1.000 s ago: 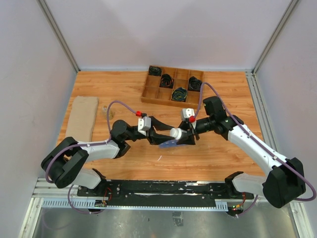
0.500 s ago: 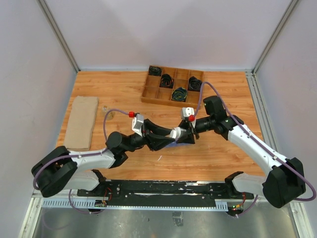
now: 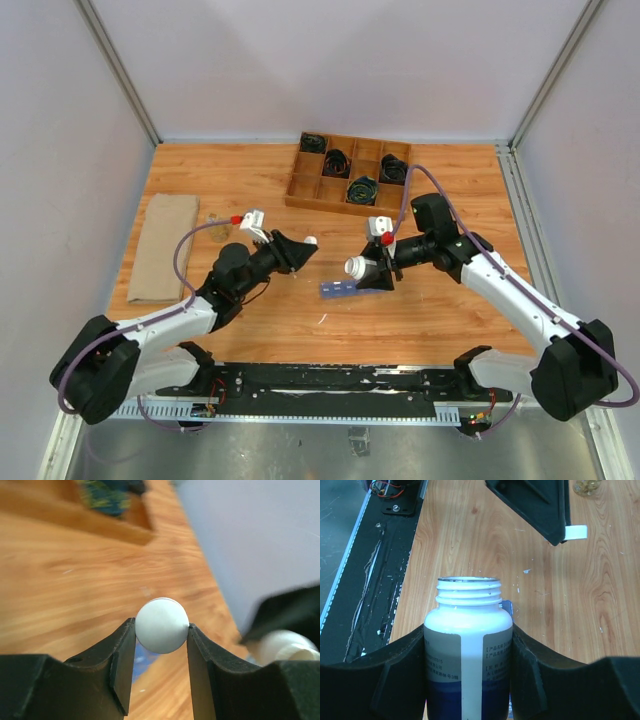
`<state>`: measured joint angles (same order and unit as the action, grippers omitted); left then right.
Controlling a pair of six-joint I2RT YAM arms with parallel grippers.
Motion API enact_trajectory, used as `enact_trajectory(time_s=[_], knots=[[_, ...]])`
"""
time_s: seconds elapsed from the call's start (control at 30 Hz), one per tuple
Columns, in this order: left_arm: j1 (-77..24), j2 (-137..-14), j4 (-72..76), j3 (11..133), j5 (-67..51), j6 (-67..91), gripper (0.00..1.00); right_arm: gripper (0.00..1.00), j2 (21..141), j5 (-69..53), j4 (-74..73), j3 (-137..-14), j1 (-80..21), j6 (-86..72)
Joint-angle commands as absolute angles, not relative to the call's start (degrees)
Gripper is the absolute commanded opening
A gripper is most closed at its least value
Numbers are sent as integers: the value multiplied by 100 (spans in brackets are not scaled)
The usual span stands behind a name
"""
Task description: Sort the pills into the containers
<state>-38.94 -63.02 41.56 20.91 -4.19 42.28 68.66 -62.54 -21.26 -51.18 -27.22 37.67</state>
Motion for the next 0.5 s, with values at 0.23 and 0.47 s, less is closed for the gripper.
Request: enact_trajectory(time_s=[0.23, 0.47], knots=[[-2953, -7089, 819, 2475, 2326, 5376, 3, 1, 6705, -6376, -2019, -5186, -2522, 3628], [-2953, -7424, 436, 2750, 3068, 5653, 39, 1, 6697, -6381, -2021, -5186, -2480, 3621]])
